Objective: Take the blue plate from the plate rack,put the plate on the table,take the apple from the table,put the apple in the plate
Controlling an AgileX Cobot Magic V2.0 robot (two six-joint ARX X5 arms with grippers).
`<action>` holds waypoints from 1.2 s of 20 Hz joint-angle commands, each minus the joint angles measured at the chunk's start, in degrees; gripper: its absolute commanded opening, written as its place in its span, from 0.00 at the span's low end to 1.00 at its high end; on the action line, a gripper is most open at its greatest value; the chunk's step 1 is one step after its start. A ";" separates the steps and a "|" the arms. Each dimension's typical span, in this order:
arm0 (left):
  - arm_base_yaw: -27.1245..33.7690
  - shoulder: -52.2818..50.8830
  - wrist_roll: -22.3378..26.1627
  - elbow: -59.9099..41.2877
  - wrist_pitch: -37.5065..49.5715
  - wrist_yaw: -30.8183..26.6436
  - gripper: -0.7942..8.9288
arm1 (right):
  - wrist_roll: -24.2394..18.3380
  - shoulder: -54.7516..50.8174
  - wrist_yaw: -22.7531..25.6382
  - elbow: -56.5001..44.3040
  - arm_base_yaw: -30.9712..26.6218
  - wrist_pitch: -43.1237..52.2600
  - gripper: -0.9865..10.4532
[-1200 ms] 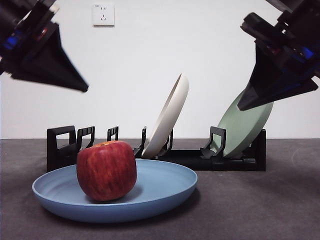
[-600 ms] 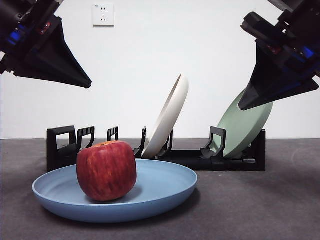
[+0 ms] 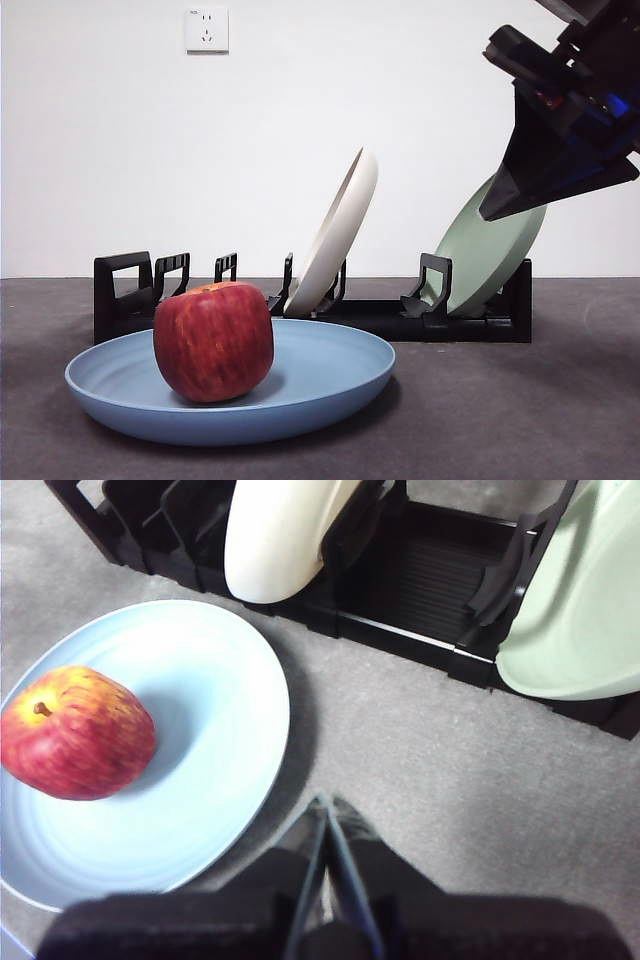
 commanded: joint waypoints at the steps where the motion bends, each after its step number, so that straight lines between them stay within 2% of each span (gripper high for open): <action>1: 4.61 -4.48 1.70 -7.37 1.92 -0.09 0.08 | 0.50 -0.07 0.17 -0.42 0.02 0.20 0.08; 5: 12.44 -14.12 1.66 -21.62 10.01 0.61 0.08 | 0.50 -0.07 0.17 -0.42 0.02 0.20 0.08; 10: 15.96 -20.90 1.20 -29.51 12.20 0.61 0.08 | 0.50 -0.07 0.20 -0.42 0.02 0.20 0.08; 17: 17.59 -22.18 1.20 -30.58 4.42 0.44 0.08 | 0.50 -0.07 0.17 -0.42 0.02 0.17 0.08; 24: 17.51 -22.16 1.11 -30.58 4.33 0.57 0.08 | 0.50 -0.07 0.17 -0.42 0.02 0.17 0.08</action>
